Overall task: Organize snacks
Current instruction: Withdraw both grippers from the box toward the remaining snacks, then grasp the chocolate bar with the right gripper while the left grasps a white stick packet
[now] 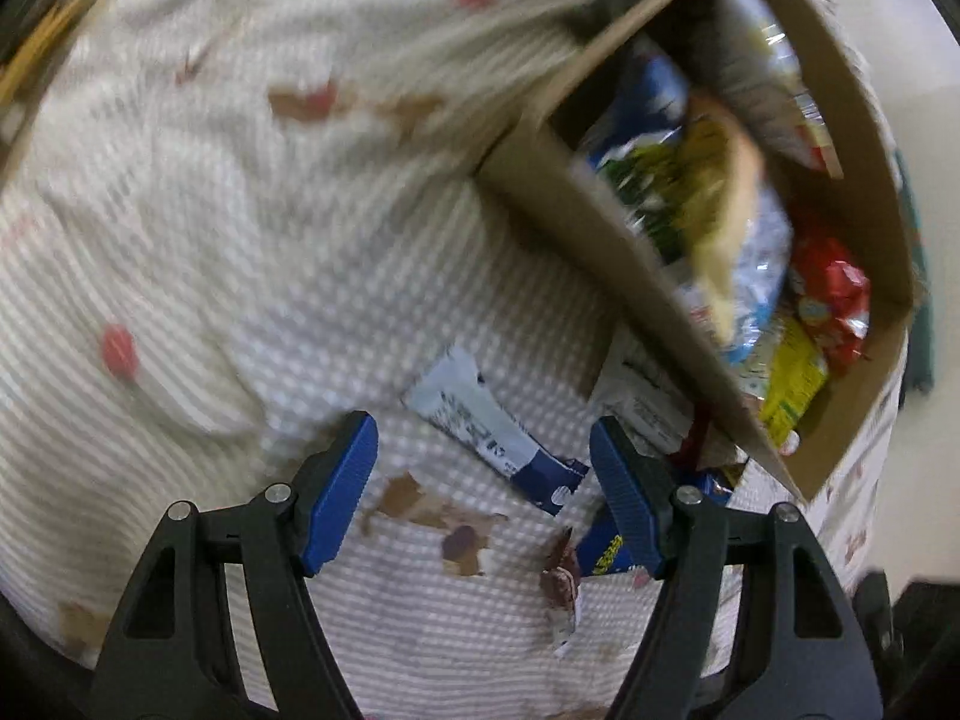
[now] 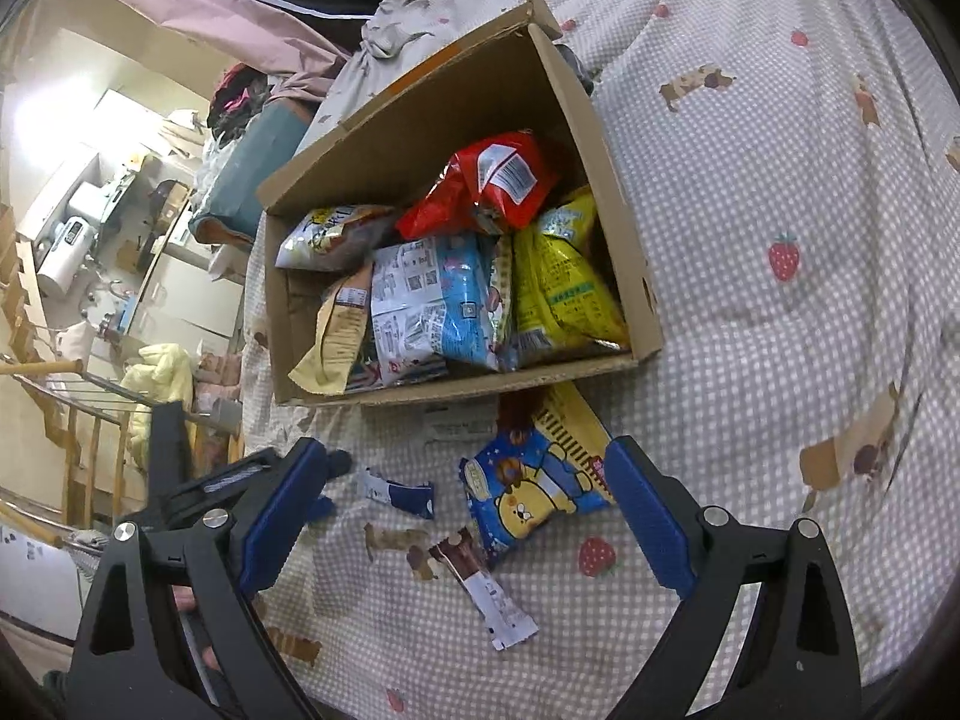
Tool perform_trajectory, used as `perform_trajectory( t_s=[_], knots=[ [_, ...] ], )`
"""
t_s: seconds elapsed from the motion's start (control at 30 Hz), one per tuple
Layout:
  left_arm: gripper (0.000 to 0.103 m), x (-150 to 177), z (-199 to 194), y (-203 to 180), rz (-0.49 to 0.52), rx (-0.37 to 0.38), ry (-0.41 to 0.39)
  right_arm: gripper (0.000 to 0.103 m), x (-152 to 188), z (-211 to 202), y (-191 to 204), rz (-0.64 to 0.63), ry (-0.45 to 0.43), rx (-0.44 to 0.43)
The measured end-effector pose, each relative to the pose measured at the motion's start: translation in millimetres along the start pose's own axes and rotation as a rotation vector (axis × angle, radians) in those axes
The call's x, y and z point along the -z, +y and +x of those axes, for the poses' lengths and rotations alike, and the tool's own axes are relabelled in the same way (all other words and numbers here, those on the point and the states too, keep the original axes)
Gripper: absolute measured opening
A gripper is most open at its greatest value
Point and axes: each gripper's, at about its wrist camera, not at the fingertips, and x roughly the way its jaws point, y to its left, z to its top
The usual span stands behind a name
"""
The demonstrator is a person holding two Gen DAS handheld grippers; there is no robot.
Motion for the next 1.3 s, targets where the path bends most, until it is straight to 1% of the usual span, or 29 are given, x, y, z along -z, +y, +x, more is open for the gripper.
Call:
perform_trajectory(
  t_s=[0.1, 0.13, 0.17, 0.2, 0.23, 0.27, 0.37, 0.4, 0.47, 0.53, 0.57, 0.63, 0.67, 0.7, 0.8, 0.83, 0.9, 1.0, 1.07, 1.13, 1.17, 1.2, 1.23, 1.3],
  knots=[
    [0.069, 6.5, 14.1, -6.1, 0.005, -0.049, -0.007, 0.096, 3.2, -4.5, -2.8, 0.013, -0.010, 0.000],
    [0.065, 8.6, 17.7, -8.2, 0.015, -0.063, -0.004, 0.096, 5.0, -5.9, -4.9, 0.022, -0.011, 0.000],
    [0.057, 10.7, 21.2, -10.7, 0.032, -0.086, 0.001, 0.096, 6.5, -6.9, -6.6, 0.028, -0.011, 0.001],
    [0.054, 13.8, 25.0, -14.8, 0.068, -0.117, 0.006, 0.096, 7.8, -7.4, -8.4, 0.035, -0.009, 0.002],
    [0.047, 15.5, 26.7, -16.6, 0.084, -0.126, 0.008, 0.096, 8.8, -7.5, -9.6, 0.040, -0.007, 0.003],
    [0.037, 18.2, 28.8, -18.3, 0.107, -0.140, 0.009, 0.096, 9.5, -6.9, -10.3, 0.045, -0.002, 0.005],
    [0.027, 24.1, 34.3, -22.4, 0.153, -0.165, 0.008, 0.096, 10.2, -4.6, -9.4, 0.042, 0.009, 0.013],
    [0.026, 27.0, 35.0, -24.8, 0.173, -0.172, 0.008, 0.096, 10.6, -1.8, -7.6, 0.032, 0.021, 0.024],
    [0.023, 30.1, 36.0, -32.0, 0.217, -0.180, 0.012, 0.096, 13.8, 9.7, -2.1, -0.006, 0.071, 0.066],
    [0.022, 29.4, 32.5, -35.2, 0.278, -0.198, 0.017, 0.096, 20.3, 25.7, 4.5, -0.054, 0.149, 0.104],
    [0.021, 29.2, 31.5, -36.3, 0.310, -0.211, 0.020, 0.096, 26.3, 36.2, 8.2, -0.085, 0.203, 0.118],
    [0.021, 33.5, 31.1, -38.9, 0.376, -0.237, 0.046, 0.095, 38.4, 55.3, 17.3, -0.153, 0.293, 0.152],
    [0.020, 34.2, 30.4, -40.0, 0.395, -0.243, 0.051, 0.095, 42.6, 61.8, 20.9, -0.179, 0.319, 0.164],
    [0.020, 37.7, 28.6, -42.6, 0.434, -0.259, 0.052, 0.093, 47.2, 68.9, 25.4, -0.208, 0.345, 0.174],
    [0.019, 44.7, 22.7, -50.2, 0.505, -0.290, 0.049, 0.082, 61.1, 91.9, 37.2, -0.278, 0.423, 0.190],
    [0.018, 43.2, 20.9, -50.5, 0.518, -0.286, 0.058, 0.076, 64.9, 98.8, 39.0, -0.288, 0.448, 0.190],
    [0.017, 49.4, 17.6, -54.6, 0.553, -0.288, 0.055, 0.071, 74.9, 115.0, 42.6, -0.311, 0.504, 0.200],
    [0.017, 56.4, 10.4, -58.7, 0.599, -0.298, 0.028, 0.070, 86.5, 129.8, 48.4, -0.364, 0.530, 0.246],
    [0.016, 54.0, 7.0, -60.8, 0.601, -0.288, 0.028, 0.063, 90.2, 135.0, 52.8, -0.401, 0.528, 0.270],
    [0.016, 53.0, 9.8, -57.7, 0.572, -0.271, 0.041, 0.046, 93.4, 137.1, 54.5, -0.425, 0.526, 0.291],
    [0.016, 49.7, 8.6, -57.1, 0.575, -0.268, 0.036, 0.042, 93.8, 137.1, 53.9, -0.429, 0.520, 0.294],
    [0.016, 48.7, 10.5, -57.0, 0.589, -0.273, 0.022, 0.030, 94.2, 135.5, 54.4, -0.428, 0.514, 0.287],
    [0.016, 48.8, 11.0, -58.3, 0.608, -0.286, 0.001, 0.020, 94.6, 133.2, 55.1, -0.428, 0.509, 0.279],
    [0.016, 43.3, 13.0, -52.6, 0.616, -0.289, -0.012, 0.020, 94.2, 125.9, 54.8, -0.412, 0.502, 0.235]
  ],
)
